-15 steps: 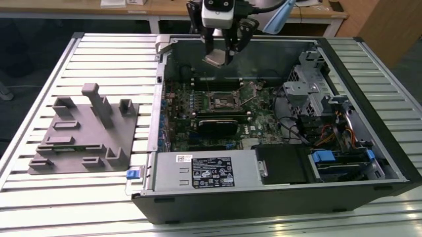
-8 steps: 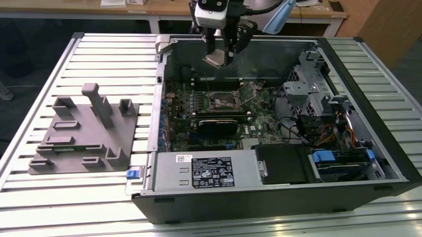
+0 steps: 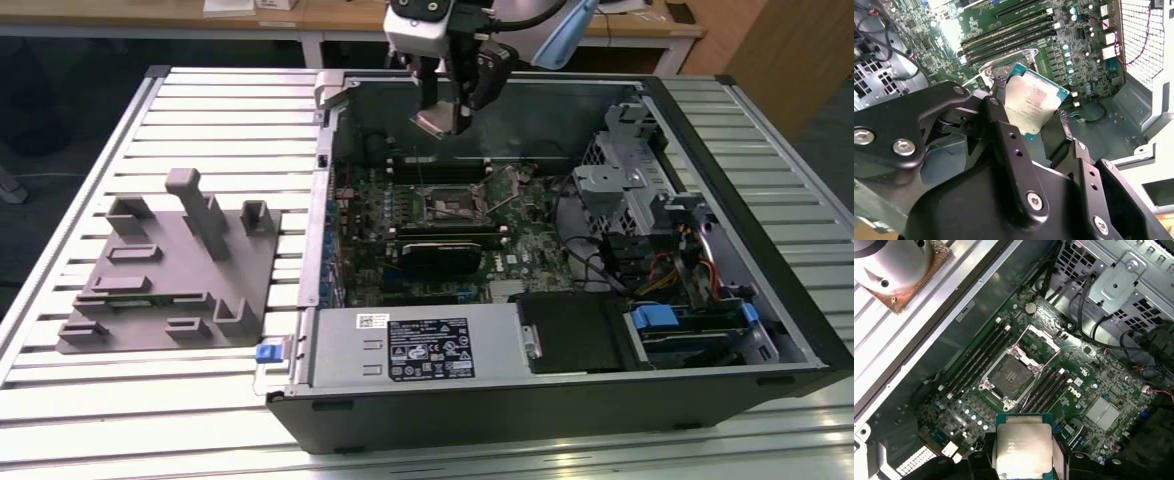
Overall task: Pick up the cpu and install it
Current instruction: 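Place the cpu into insertion slot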
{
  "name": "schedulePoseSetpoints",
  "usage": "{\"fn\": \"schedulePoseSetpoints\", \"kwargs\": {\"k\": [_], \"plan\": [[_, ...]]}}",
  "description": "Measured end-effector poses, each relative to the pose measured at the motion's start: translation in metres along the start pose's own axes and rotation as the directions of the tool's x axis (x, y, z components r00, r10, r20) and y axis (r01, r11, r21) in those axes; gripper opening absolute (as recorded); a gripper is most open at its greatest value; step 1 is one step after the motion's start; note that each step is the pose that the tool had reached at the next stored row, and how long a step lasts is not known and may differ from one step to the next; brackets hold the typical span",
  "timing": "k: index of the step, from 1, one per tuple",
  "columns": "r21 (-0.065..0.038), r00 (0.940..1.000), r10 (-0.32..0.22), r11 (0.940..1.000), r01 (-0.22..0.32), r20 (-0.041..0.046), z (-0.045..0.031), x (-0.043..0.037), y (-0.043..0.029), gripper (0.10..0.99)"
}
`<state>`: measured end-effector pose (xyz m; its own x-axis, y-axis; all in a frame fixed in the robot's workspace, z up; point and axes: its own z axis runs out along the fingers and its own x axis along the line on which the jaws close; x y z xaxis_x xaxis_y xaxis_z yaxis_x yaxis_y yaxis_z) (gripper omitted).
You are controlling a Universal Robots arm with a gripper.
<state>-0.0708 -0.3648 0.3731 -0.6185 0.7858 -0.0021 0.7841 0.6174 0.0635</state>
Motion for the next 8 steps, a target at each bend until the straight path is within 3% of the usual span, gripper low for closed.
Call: {"fn": "schedulePoseSetpoints", "kwargs": {"k": [8], "plan": [[0.0, 0.9999, 0.014, 0.9999, -0.014, 0.0009, 0.0001, 0.0, 0.0, 0.533]]}}
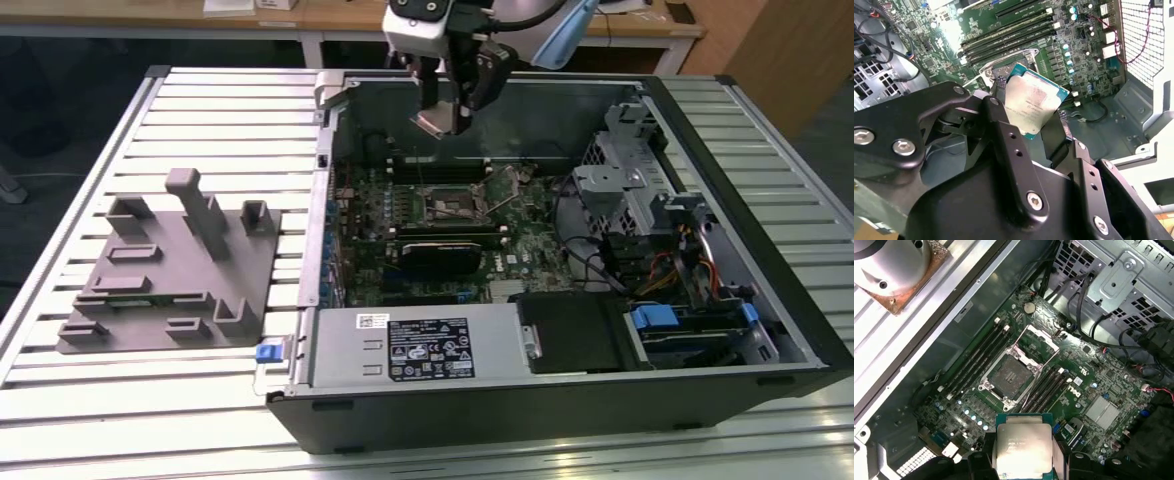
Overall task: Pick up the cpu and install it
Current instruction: 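Place the cpu into insertion slot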
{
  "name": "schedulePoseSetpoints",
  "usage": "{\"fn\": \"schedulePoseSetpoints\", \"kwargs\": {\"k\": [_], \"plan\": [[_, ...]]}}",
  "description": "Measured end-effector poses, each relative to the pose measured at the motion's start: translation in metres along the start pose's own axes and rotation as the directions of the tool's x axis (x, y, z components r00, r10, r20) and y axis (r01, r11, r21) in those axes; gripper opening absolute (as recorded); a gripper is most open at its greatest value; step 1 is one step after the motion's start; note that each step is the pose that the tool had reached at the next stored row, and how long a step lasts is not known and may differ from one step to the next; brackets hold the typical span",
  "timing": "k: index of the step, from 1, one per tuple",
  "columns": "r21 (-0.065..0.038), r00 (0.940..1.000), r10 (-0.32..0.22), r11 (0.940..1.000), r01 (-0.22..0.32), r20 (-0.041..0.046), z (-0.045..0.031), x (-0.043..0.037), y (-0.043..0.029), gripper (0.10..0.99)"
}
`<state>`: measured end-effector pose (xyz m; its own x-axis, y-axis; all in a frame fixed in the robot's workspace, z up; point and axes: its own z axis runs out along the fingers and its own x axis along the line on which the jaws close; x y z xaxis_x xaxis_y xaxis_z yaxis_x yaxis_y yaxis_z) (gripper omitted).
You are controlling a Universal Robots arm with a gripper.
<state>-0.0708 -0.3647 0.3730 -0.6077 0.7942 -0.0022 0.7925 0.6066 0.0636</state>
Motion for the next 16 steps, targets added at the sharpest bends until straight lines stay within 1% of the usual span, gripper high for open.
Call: {"fn": "schedulePoseSetpoints", "kwargs": {"k": [4, 7, 11, 16], "plan": [[0.0, 0.9993, 0.037, 0.9993, -0.037, 0.0024, 0.0002, 0.0002, 0.0001, 0.533], [0.0, 0.9971, 0.076, 0.9971, -0.076, 0.0049, 0.0005, 0.0003, 0.0002, 0.533], [0.0, 0.9913, 0.131, 0.9913, -0.131, 0.0085, 0.0013, 0.0004, 0.0002, 0.533], [-0.001, 0.9829, 0.184, 0.983, -0.184, 0.0118, 0.0019, 0.0006, 0.0003, 0.533]]}}
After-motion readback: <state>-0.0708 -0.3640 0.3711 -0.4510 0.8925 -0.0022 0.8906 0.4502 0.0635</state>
